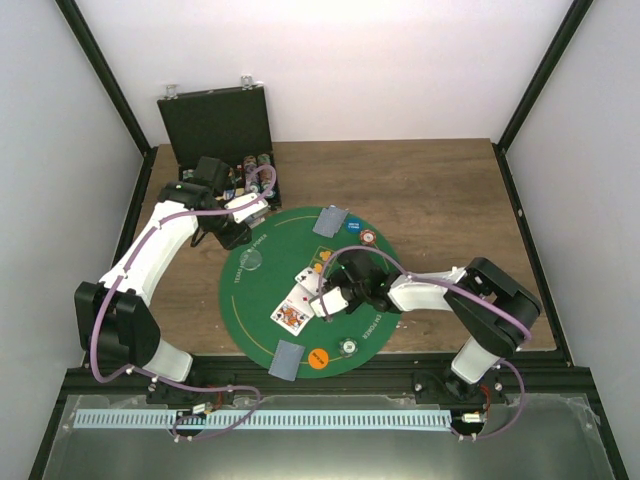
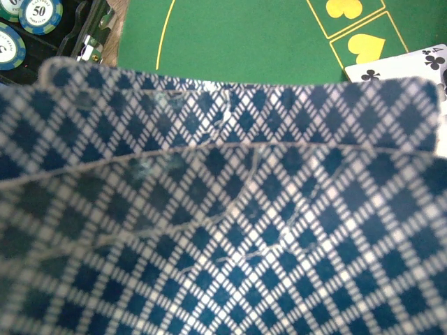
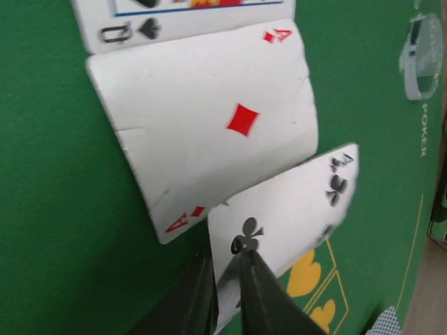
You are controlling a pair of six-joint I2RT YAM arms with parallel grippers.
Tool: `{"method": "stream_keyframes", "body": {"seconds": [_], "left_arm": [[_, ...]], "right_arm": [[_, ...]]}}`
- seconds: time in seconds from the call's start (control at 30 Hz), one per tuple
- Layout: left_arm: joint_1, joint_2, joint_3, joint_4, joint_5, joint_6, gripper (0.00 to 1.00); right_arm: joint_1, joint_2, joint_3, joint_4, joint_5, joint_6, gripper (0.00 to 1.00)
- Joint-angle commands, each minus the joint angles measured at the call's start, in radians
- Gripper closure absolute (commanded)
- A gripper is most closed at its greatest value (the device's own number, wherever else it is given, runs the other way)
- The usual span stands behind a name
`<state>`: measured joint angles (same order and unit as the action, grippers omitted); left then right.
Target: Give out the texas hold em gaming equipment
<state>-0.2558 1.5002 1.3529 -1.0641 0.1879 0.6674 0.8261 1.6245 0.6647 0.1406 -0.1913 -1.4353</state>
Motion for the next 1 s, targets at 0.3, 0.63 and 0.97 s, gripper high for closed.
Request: {"method": "stream_keyframes", "body": {"seconds": [0.3, 0.63, 0.97], "left_arm": [[0.005, -0.018, 0.028, -0.012, 0.005, 0.021, 0.59], [-0.002, -0.017, 0.046, -0.042, 0.048, 0.031, 0.58], [-0.1, -0.007, 0.084, -0.106, 0.052, 0.067, 0.57]], "right_arm": [[-0.005, -0.091, -0.004, -0.007, 0.003, -0.028, 0.63], [-0.091, -0.281, 0.205, 0.098, 0.047, 0.773, 0.0], [-0.379, -0.048, 0.66, -0.254, -0.443, 1.661, 0.0]]}}
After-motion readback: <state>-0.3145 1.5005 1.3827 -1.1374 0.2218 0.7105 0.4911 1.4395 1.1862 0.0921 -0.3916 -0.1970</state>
